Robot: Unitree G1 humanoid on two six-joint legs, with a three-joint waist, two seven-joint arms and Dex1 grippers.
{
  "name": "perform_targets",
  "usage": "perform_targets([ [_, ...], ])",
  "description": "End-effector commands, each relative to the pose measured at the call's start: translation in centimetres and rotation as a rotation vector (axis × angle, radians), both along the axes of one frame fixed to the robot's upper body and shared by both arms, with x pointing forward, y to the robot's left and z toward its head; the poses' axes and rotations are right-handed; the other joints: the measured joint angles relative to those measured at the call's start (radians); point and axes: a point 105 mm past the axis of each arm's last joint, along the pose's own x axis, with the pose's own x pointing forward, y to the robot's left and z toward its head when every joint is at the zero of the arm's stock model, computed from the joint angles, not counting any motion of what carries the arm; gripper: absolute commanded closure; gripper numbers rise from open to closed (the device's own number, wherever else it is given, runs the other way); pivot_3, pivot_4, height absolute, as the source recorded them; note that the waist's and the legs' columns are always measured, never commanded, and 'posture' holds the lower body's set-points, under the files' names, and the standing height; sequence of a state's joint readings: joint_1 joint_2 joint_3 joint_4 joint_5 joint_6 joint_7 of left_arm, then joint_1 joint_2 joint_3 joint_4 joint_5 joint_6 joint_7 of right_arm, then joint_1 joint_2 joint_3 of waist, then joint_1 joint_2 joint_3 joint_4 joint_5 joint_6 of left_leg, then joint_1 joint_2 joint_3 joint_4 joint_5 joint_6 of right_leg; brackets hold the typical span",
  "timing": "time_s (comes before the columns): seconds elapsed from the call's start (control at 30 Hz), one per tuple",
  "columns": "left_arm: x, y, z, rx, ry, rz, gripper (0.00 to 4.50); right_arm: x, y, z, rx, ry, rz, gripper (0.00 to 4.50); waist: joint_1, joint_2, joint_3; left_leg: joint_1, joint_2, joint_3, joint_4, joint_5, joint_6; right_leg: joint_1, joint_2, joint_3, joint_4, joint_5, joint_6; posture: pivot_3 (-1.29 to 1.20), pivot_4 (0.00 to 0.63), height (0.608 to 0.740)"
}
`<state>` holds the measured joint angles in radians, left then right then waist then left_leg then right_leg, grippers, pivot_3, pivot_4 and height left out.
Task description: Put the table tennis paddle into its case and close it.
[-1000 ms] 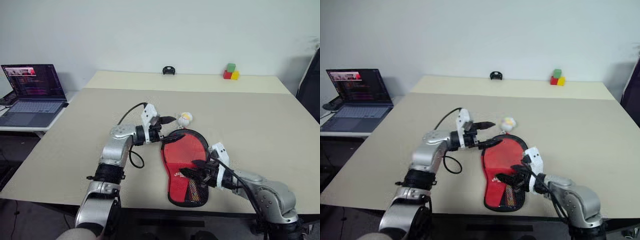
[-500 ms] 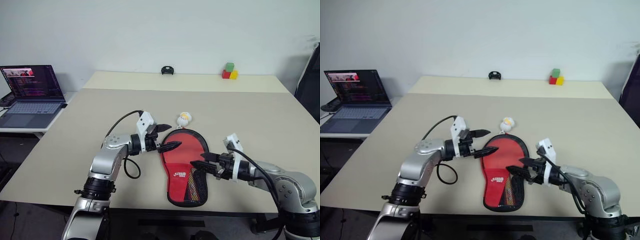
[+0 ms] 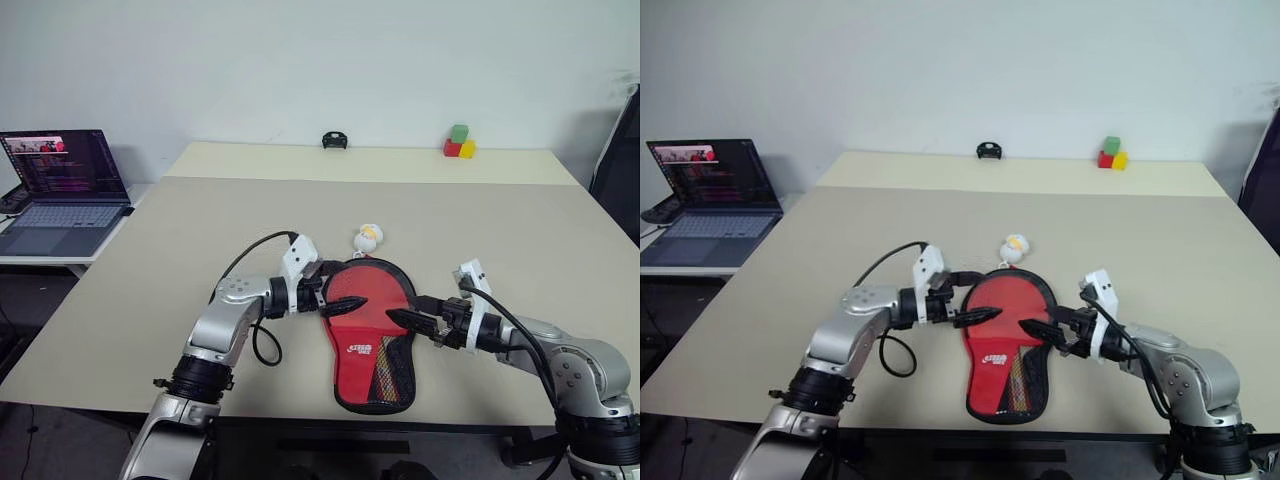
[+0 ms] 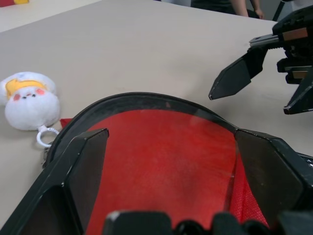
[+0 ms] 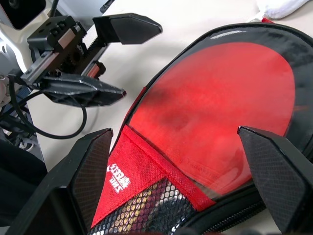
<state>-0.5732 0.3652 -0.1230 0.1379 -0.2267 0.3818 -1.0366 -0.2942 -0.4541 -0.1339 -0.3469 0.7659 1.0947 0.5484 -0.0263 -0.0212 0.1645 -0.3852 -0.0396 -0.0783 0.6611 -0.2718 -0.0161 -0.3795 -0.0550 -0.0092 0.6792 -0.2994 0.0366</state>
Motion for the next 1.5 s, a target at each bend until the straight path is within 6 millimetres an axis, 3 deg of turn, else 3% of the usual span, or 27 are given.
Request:
perform_targets([
  [0.03,-0.3,0.5,0.3,0.008,-0.019,-0.008,0.03,-0.3,-0.1,0.5,-0.029,-0.041,0.01,0.0,0.0,0.0,0.0,0.0,0.0,0.0,0.0,0.0,0.0,0.0,0.0,0.0,0.0,0.0,0.0,0.0,0.15,0.74],
  [0.17,-1.9,1.8,-0.9,0.037,0.041,-0.053,0.03,-2.0,0.2,-0.6,-0.063,-0.006,0.066,0.0,-0.001,0.001,0.0,0.0,0.0,0.0,-0.001,0.0,0.0,0.0,0.0,0.0,-0.001,0.0,0.0,0.0,0.15,0.74],
  [0.37,-1.8,3.4,-0.4,0.015,0.064,-0.001,0.03,-1.7,-0.6,-1.7,-0.094,0.026,0.006,0.0,0.001,0.001,0.001,0.0,0.0,0.0,0.0,0.0,0.0,0.0,0.0,-0.001,0.0,0.0,-0.001,0.0,0.15,0.74],
  [0.6,-2.1,4.2,1.7,-0.077,0.074,0.001,0.03,0.6,-1.7,-2.5,-0.114,0.016,-0.127,0.0,0.0,0.001,0.001,0.0,0.0,0.0,-0.001,0.0,0.0,0.0,0.0,0.0,0.0,0.0,-0.001,0.0,0.15,0.74],
  [0.83,-1.5,6.0,3.7,-0.135,0.063,0.069,0.03,5.1,-1.5,0.2,-0.085,-0.122,-0.177,0.0,-0.004,0.003,0.003,0.001,0.001,0.001,0.0,0.0,0.0,-0.001,0.0,0.0,0.001,0.0,-0.001,0.0,0.15,0.74],
  [1.13,-1.4,6.6,3.9,-0.112,0.045,0.095,0.03,8.9,-0.4,-2.3,-0.201,-0.124,-0.161,0.0,-0.004,0.003,0.004,0.0,0.0,0.001,-0.001,0.0,0.0,-0.001,0.0,0.0,0.0,0.0,-0.001,0.0,0.15,0.74],
  [1.33,-1.3,6.6,3.9,-0.106,0.041,0.096,0.03,10.0,0.3,-2.4,-0.186,-0.125,-0.152,0.0,-0.006,0.003,0.004,0.001,0.001,0.001,-0.001,0.0,0.0,-0.001,0.0,0.001,0.001,0.0,-0.001,0.0,0.15,0.74],
  [1.43,-1.3,6.6,4.0,-0.104,0.039,0.096,0.0,10.1,0.4,-2.5,-0.174,-0.117,-0.146,0.65,-0.007,0.003,0.004,0.001,0.001,0.002,-0.001,0.0,0.0,-0.001,0.0,0.001,0.001,0.0,-0.001,0.0,0.15,0.74],
  [1.5,-1.3,6.6,4.0,-0.103,0.038,0.096,0.0,10.1,0.5,-2.6,-0.167,-0.109,-0.141,1.32,-0.007,0.003,0.004,0.001,0.001,0.002,-0.001,0.0,0.0,-0.001,0.0,0.001,0.001,0.0,-0.001,0.0,0.15,0.74],
])
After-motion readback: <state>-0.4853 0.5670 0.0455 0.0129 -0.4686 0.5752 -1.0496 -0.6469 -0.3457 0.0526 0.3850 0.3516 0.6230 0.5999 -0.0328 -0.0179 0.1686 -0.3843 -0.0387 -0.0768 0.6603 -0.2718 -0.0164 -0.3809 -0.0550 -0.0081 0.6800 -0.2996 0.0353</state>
